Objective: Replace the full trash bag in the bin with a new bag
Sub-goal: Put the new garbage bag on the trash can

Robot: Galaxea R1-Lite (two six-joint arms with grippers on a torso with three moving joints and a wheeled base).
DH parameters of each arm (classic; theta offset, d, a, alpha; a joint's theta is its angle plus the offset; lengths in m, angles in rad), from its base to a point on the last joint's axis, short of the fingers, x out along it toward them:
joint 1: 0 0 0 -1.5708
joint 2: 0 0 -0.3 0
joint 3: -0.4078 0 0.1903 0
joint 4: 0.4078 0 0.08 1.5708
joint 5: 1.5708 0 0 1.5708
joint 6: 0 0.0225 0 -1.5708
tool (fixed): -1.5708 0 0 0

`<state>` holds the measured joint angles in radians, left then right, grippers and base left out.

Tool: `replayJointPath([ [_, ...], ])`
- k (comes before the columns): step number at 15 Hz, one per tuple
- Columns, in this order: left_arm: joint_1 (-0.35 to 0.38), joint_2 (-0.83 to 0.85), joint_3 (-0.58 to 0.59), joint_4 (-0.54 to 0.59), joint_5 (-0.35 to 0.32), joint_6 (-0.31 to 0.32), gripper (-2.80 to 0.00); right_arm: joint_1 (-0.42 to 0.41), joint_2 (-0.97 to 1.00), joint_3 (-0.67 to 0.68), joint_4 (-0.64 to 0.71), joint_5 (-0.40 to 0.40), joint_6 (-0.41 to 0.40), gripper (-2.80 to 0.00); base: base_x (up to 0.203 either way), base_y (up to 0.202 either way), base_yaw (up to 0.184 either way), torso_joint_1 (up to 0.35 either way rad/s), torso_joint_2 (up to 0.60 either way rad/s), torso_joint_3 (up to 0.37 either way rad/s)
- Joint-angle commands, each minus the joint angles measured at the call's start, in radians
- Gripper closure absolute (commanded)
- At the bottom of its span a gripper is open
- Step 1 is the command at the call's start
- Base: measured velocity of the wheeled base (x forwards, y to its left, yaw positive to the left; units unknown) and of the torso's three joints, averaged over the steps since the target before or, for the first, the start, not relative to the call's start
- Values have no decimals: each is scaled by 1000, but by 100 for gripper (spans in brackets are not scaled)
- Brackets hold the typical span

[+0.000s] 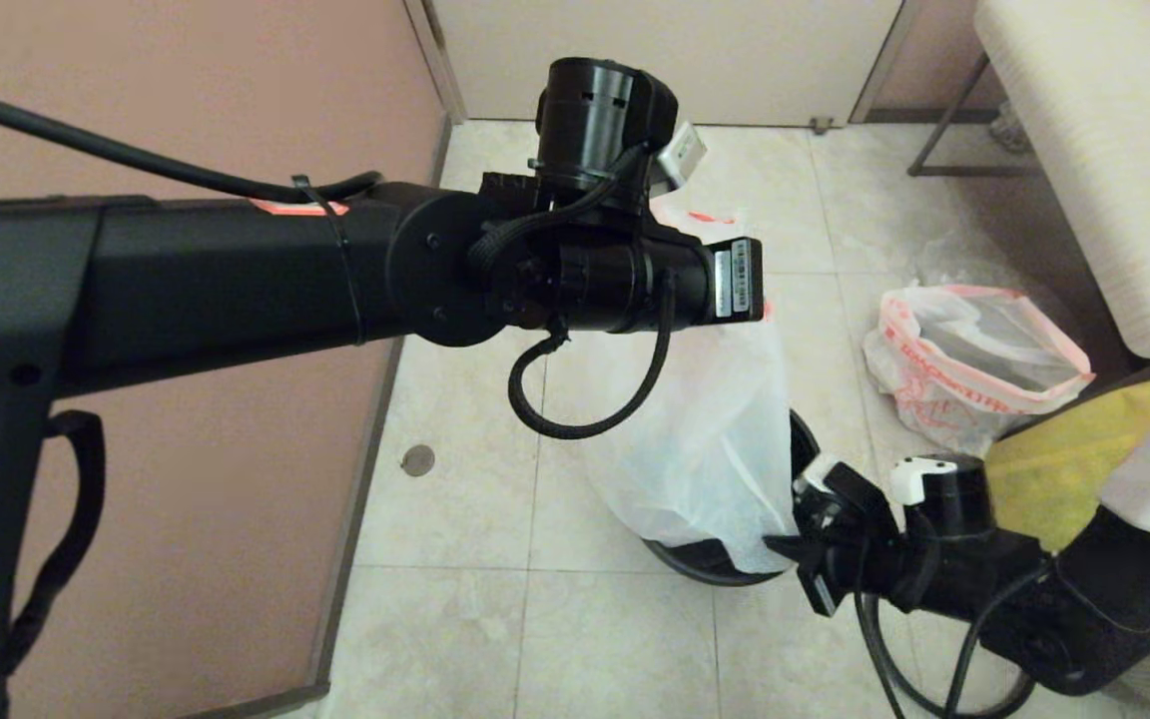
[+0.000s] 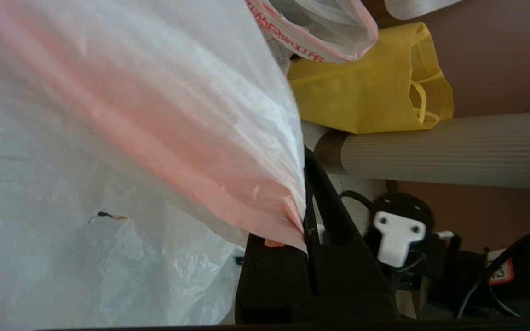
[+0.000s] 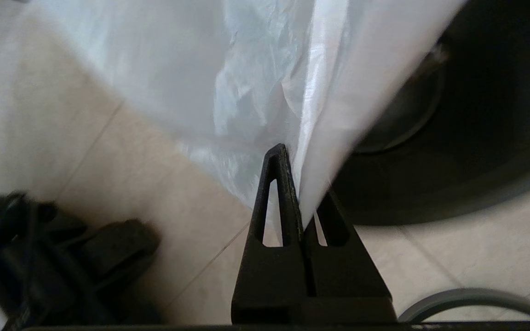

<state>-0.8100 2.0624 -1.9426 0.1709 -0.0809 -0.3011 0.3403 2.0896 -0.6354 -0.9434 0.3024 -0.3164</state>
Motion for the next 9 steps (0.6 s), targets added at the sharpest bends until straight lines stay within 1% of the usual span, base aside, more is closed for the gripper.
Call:
replayJointPath([
  [1,6,13,-4,-29,-2,1,0,23,8,-163,144,-32,17,0,0,0,0,0,0,0],
  [4,23,20,6,-14,1,2,0,44,60,-449,450,-108,55,0,0,0,0,0,0,0],
  [6,14,42,8,-15,4,5,0,60,169,-659,665,-203,64,0,0,0,0,0,0,0],
  [7,1,48,7,-18,5,6,0,65,232,-738,761,-257,65,0,0,0,0,0,0,0],
  [8,-17,55,7,-21,17,6,0,67,287,-802,867,-314,64,0,0,0,0,0,0,0],
  [9,-34,66,5,-23,36,7,0,67,319,-831,936,-359,63,0,0,0,0,0,0,0],
])
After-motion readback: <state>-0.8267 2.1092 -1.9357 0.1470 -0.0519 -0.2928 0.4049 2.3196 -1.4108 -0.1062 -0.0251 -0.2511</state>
